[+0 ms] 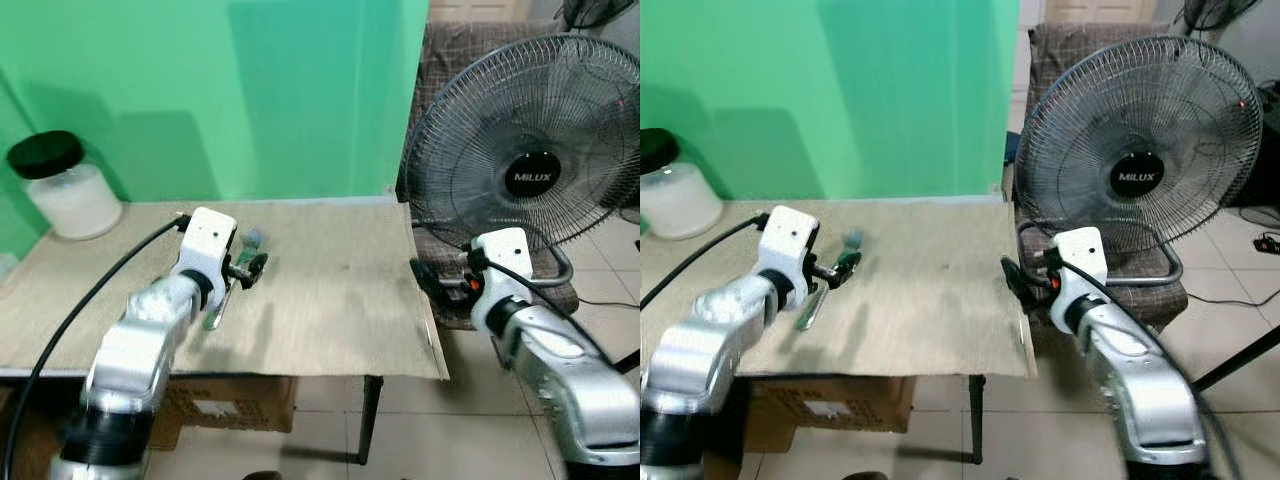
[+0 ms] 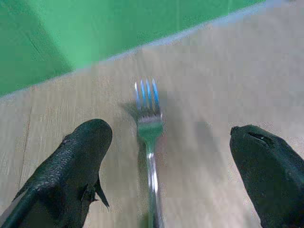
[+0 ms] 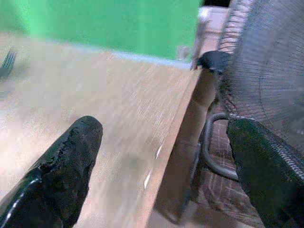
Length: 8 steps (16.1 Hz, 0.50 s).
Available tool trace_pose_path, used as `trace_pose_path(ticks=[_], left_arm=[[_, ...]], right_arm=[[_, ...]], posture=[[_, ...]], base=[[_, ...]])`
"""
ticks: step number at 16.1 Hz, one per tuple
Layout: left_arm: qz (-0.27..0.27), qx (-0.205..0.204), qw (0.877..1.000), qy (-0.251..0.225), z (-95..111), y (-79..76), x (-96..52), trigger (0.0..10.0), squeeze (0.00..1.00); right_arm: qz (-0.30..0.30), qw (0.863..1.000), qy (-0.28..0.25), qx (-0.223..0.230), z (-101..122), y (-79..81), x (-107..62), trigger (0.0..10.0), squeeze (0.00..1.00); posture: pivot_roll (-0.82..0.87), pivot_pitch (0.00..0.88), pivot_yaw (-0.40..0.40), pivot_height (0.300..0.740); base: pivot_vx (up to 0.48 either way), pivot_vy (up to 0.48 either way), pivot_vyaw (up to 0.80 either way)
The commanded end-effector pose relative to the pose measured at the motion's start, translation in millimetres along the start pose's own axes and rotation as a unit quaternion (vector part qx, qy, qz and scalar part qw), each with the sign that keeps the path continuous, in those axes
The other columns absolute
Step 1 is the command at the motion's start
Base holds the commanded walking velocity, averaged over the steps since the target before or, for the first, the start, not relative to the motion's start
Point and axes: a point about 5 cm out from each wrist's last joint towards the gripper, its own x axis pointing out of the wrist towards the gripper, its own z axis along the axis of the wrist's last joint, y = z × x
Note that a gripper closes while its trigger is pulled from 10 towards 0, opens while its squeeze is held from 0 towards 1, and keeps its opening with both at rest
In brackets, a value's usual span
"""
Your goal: Setting the table
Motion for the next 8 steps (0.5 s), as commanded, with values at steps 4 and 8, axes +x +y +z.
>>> trace_pose_path(ticks=[4,8], left_arm=[[0.012,-0.043,0.995,0.087,-11.0,17.2,19.0,10.0,0.00],[-0.023,-0.050,0.990,0.128,-21.3,15.2,27.4,1.0,0.00]], right_arm=[[0.152,0.987,-0.013,-0.058,15.6,17.9,-19.8,10.0,0.00],[0.229,0.969,0.005,-0.090,16.1,25.2,-36.4,10.0,0.00]], posture=[[0.09,0.000,0.067,0.740],[0.08,0.000,0.078,0.740]], base=[[0.000,0.000,0.00],[0.000,0.000,0.00]])
